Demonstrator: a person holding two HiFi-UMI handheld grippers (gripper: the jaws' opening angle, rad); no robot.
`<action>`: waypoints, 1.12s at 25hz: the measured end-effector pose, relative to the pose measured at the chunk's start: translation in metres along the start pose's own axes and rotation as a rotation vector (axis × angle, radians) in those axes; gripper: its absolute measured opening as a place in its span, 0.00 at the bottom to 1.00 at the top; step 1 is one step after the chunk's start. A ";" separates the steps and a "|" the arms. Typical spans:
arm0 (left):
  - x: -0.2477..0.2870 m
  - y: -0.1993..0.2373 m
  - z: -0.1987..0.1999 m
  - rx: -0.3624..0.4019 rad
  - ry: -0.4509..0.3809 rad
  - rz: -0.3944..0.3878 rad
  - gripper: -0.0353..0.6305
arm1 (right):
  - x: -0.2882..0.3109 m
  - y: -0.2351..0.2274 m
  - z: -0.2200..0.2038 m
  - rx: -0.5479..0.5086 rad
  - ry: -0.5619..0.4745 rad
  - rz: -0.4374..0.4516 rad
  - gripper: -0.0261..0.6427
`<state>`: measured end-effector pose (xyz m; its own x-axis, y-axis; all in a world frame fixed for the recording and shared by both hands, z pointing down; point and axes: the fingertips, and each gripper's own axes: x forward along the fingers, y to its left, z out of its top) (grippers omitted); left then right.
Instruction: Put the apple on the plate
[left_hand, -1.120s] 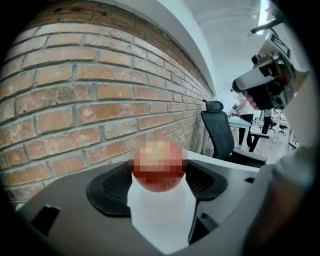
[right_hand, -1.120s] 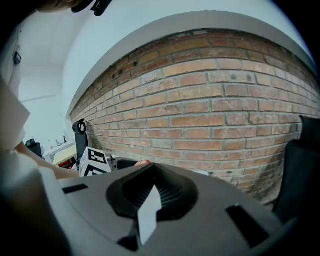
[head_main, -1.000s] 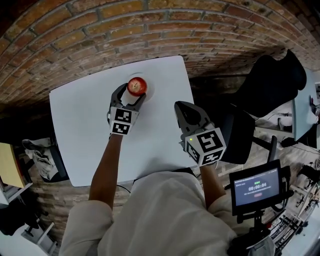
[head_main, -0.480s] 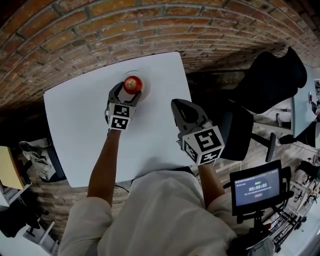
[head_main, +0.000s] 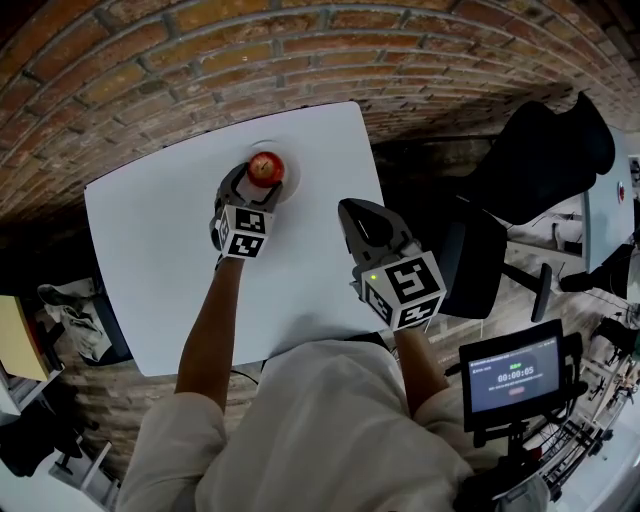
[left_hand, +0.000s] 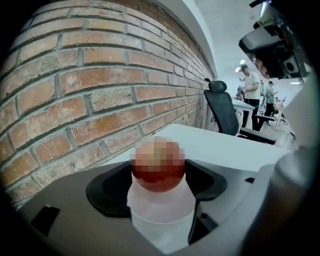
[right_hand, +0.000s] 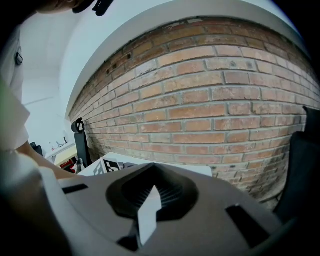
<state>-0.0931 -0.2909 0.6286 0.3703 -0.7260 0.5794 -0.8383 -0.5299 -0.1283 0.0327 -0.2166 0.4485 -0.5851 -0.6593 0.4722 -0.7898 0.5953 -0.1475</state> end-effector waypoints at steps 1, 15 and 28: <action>0.000 0.000 0.000 0.010 0.003 0.003 0.56 | 0.000 0.000 0.000 0.000 0.000 0.001 0.04; 0.004 0.001 -0.005 0.033 0.003 -0.010 0.56 | 0.003 0.000 -0.001 0.006 -0.001 0.006 0.04; 0.006 -0.002 0.002 -0.079 -0.062 -0.070 0.57 | 0.008 0.002 -0.007 0.009 0.002 0.018 0.04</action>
<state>-0.0883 -0.2944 0.6308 0.4510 -0.7156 0.5334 -0.8375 -0.5460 -0.0245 0.0282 -0.2176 0.4577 -0.5986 -0.6476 0.4714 -0.7810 0.6026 -0.1638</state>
